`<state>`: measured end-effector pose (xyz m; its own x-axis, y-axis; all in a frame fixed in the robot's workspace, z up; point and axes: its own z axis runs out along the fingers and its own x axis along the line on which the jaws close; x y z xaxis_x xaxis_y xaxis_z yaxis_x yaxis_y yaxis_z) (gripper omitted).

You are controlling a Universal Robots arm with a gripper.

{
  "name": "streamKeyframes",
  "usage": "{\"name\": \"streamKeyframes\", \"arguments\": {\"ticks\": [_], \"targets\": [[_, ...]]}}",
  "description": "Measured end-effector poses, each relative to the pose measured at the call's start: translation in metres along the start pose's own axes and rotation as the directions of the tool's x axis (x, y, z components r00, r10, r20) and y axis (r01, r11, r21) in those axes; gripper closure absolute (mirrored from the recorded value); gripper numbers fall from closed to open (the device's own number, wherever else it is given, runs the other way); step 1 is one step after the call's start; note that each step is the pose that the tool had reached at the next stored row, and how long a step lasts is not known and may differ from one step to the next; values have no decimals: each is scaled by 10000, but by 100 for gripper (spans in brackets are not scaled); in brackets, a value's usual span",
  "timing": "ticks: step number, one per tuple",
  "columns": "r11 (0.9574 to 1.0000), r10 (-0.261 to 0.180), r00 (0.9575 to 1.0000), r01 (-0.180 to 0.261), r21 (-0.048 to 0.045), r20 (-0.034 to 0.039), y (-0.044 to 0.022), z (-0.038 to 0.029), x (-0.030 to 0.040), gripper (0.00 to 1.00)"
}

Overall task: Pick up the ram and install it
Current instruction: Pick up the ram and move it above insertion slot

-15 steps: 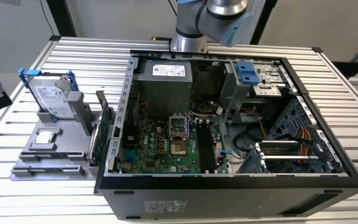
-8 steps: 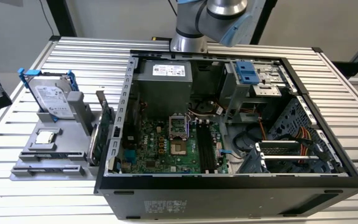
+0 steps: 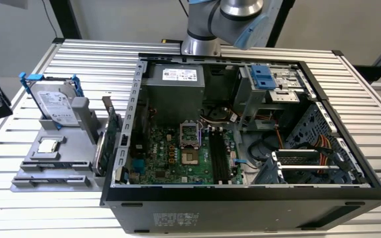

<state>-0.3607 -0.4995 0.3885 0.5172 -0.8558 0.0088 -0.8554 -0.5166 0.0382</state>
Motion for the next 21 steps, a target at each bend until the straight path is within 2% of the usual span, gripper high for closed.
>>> {"name": "streamKeyframes", "arguments": {"ticks": [3, 6, 8, 11, 12, 16, 18, 21], "targets": [[9992, 411, 9992, -411, -4, 16, 0, 0, 0, 0], [9959, 902, 9959, -902, -9, 35, 0, 1, 0, 0], [9924, 1232, 9924, -1232, -13, 47, 0, 1, 0, 0], [9848, 1738, 9848, -1738, -22, 65, 0, 5, 0, 0], [9834, 1813, 9834, -1813, -22, 68, 0, 6, 0, 0], [9830, 1837, 9830, -1837, -23, 68, 0, 10, 0, 0], [9771, 2126, 9771, -2126, -27, 76, 0, 26, 0, 0], [9638, 2666, 9637, -2666, -38, 95, -2, 57, 0, 0]]}}
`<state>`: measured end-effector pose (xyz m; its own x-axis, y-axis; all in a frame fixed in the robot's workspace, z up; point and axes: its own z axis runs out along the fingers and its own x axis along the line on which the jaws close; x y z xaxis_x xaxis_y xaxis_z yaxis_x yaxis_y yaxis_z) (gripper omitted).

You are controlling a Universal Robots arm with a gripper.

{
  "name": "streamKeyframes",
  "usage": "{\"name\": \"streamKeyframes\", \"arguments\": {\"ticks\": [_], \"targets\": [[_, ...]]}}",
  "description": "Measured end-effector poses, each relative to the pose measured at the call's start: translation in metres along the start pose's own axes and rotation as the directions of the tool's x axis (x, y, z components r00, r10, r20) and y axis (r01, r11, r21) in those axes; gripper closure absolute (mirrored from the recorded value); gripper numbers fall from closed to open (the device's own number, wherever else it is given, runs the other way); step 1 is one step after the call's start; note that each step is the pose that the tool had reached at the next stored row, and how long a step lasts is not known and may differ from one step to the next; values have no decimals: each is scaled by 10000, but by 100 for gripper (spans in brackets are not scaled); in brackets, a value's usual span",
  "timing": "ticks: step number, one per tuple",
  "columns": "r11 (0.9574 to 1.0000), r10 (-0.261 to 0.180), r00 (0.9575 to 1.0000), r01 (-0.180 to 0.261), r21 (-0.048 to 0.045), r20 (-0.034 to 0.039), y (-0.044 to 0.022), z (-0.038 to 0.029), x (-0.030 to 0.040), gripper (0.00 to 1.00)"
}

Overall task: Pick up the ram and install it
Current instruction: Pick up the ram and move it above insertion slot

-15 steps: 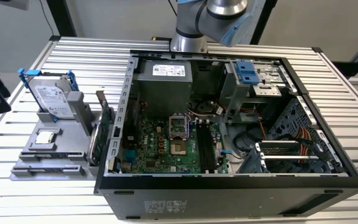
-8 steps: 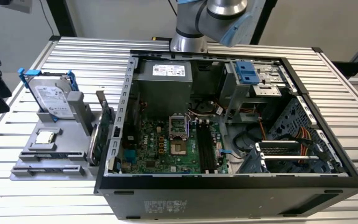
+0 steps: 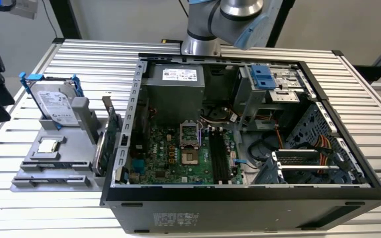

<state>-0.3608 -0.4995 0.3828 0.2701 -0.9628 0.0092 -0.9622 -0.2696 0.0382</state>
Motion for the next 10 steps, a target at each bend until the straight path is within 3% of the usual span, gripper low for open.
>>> {"name": "streamKeyframes", "arguments": {"ticks": [5, 10], "targets": [[9959, 908, 9959, -908, -11, 33, -2, 52, 0, 0], [9842, 1773, 9841, -1773, -9, 61, -4, 110, -1, 0]]}}
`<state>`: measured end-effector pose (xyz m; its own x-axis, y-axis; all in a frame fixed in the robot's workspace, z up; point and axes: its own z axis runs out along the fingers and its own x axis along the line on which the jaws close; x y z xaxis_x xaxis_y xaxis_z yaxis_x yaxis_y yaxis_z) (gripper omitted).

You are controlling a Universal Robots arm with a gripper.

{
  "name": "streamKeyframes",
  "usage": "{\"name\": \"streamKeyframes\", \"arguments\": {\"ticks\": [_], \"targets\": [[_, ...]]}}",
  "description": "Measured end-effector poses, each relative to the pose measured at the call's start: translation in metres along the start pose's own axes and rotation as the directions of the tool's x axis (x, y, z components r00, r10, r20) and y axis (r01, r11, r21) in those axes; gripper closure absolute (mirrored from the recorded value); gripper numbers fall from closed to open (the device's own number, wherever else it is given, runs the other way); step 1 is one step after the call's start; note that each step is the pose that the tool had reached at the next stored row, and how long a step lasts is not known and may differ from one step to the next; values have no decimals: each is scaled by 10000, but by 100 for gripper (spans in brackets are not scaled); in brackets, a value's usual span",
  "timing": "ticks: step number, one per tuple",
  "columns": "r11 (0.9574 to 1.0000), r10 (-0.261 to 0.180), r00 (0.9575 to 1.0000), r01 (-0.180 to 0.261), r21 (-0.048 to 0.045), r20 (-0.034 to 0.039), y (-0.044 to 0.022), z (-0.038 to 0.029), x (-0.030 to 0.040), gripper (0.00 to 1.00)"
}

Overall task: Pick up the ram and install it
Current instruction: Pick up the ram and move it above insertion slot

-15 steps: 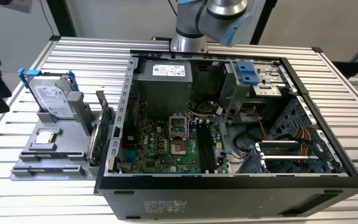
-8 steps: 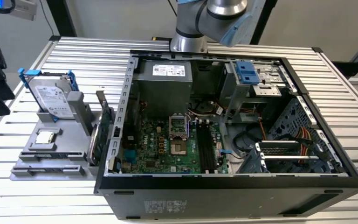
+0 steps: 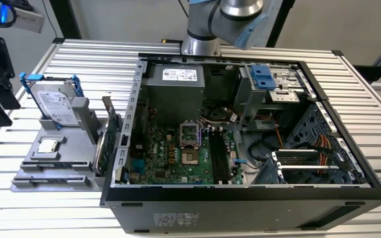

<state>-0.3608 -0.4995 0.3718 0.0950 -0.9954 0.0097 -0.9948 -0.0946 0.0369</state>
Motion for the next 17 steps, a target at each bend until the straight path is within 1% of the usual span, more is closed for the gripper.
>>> {"name": "streamKeyframes", "arguments": {"ticks": [3, 5, 6, 8, 9, 12, 14, 15, 16, 17], "targets": [[9990, 442, 9990, -442, 25, 2, -2, 33, 0, 0], [9973, 736, 9973, -736, 29, 7, -3, 55, 0, 0], [9968, 802, 9968, -802, 32, 9, -2, 70, -1, 0], [9964, 846, 9964, -846, 74, -4, -4, 97, -1, 0], [9963, 861, 9963, -860, 88, -22, -4, 107, -1, 0], [9962, 867, 9961, -866, 104, -155, -6, 142, -1, 0], [9962, 864, 9960, -862, 125, -227, -6, 163, -1, 0], [9962, 857, 9960, -854, 153, -256, -6, 170, -2, 0], [9962, 852, 9960, -847, 201, -281, -6, 178, -2, 0], [9962, 841, 9960, -833, 272, -306, -7, 183, -2, 0]]}}
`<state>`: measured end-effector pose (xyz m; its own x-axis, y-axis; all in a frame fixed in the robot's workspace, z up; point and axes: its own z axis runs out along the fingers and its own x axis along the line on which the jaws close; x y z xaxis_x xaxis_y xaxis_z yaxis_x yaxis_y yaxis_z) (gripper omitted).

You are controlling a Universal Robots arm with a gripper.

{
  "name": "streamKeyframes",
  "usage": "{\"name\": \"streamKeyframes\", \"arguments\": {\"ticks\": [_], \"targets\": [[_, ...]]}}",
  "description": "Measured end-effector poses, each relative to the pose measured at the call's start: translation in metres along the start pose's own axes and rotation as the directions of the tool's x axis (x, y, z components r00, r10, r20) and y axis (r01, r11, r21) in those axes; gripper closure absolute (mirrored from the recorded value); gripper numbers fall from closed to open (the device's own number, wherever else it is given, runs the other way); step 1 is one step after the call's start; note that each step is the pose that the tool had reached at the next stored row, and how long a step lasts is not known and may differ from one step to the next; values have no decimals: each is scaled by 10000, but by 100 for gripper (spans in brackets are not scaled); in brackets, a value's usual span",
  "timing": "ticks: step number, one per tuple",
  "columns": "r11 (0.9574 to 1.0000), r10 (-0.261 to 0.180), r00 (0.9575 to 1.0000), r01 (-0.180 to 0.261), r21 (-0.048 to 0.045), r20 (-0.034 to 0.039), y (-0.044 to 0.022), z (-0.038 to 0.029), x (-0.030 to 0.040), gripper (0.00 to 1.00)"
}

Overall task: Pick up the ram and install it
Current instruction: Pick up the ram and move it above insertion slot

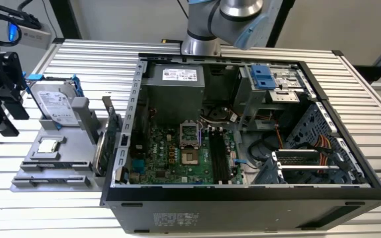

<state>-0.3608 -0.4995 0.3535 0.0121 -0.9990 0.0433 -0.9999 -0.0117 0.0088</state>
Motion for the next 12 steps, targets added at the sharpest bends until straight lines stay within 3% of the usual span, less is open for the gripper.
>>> {"name": "streamKeyframes", "arguments": {"ticks": [2, 9, 10, 12], "targets": [[9999, -6, 10000, 6, 114, -28, 1, 21, -2, 0], [9999, -6, 10000, 6, 120, -27, 1, 56, -4, 0], [9999, -5, 10000, 5, 131, 15, 2, 61, -3, 0], [9998, -5, 9997, 1, 191, 243, 2, 66, -3, 0]]}}
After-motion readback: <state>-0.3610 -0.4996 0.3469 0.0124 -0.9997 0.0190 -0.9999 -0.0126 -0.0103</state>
